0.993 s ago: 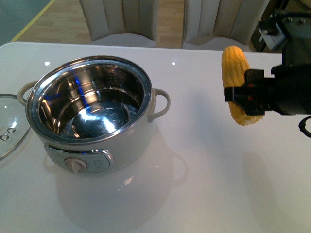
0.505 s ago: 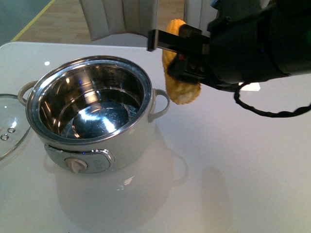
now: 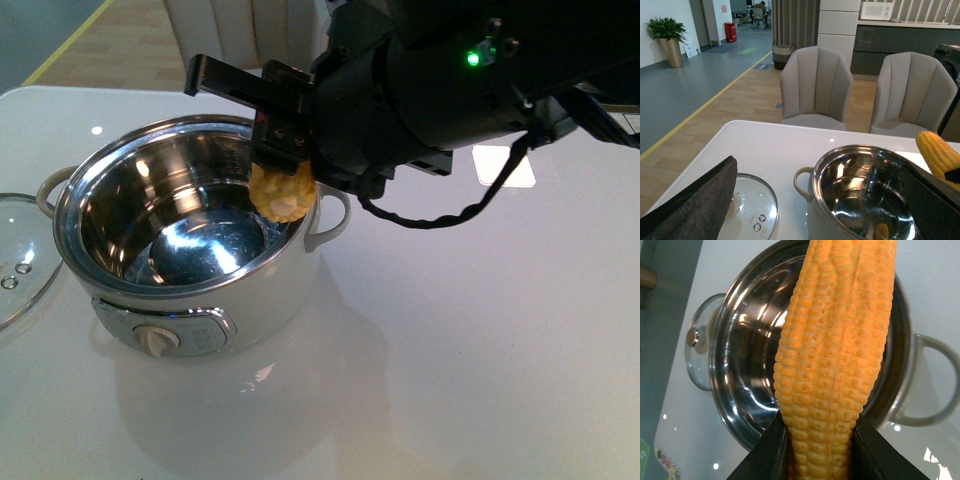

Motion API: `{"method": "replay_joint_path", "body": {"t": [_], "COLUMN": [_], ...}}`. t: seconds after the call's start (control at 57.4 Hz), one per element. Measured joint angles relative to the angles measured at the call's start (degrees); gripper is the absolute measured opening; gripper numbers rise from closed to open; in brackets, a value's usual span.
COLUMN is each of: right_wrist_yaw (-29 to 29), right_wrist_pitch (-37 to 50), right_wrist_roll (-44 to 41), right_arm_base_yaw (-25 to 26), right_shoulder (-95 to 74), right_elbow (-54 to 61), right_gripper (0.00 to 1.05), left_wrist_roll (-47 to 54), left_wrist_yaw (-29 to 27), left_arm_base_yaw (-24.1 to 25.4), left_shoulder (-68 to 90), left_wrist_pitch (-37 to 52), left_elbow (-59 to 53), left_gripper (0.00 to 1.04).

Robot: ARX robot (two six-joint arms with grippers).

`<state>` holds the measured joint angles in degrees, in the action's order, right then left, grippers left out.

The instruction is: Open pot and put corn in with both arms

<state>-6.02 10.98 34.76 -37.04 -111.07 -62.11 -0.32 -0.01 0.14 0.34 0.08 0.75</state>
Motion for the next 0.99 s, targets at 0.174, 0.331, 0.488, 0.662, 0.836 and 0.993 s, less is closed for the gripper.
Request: {"method": "replay_joint_path", "body": {"t": [0.174, 0.331, 0.488, 0.662, 0.836, 0.993], "right_wrist_yaw": [-1.0, -1.1, -0.5, 0.1, 1.1, 2.2], "right_wrist_pitch": [-0.7, -2.2, -4.3, -5.9, -7.4, -8.4], "right_wrist_roll": [2.1, 4.0, 5.2, 5.4, 4.9, 3.7], "right_arm_base_yaw": [-1.9, -3.1, -3.5, -3.9, -4.3, -4.5], "right_shoulder": [-2.7, -6.9, -11.9, -14.1, -15.5, -16.5], "right_elbow": [-3.1, -6.7, -12.4, -15.7, -17.4, -18.1], "right_gripper": [0.23, 0.23, 0.23, 0.23, 0.23, 0.3], "left_wrist_roll": [0.0, 0.0, 0.0, 0.0, 0.0, 0.0], "left_wrist_yaw": [0.0, 0.0, 0.0, 0.0, 0.0, 0.0], "left_arm_base_yaw": [0.0, 0.0, 0.0, 0.0, 0.0, 0.0], "left_shoulder": [0.0, 0.0, 0.0, 0.0, 0.0, 0.0], "left_wrist_pitch": [0.0, 0.0, 0.0, 0.0, 0.0, 0.0], "left_elbow": [0.0, 0.0, 0.0, 0.0, 0.0, 0.0], "left_gripper": [0.98, 0.98, 0.98, 0.98, 0.98, 0.98]}}
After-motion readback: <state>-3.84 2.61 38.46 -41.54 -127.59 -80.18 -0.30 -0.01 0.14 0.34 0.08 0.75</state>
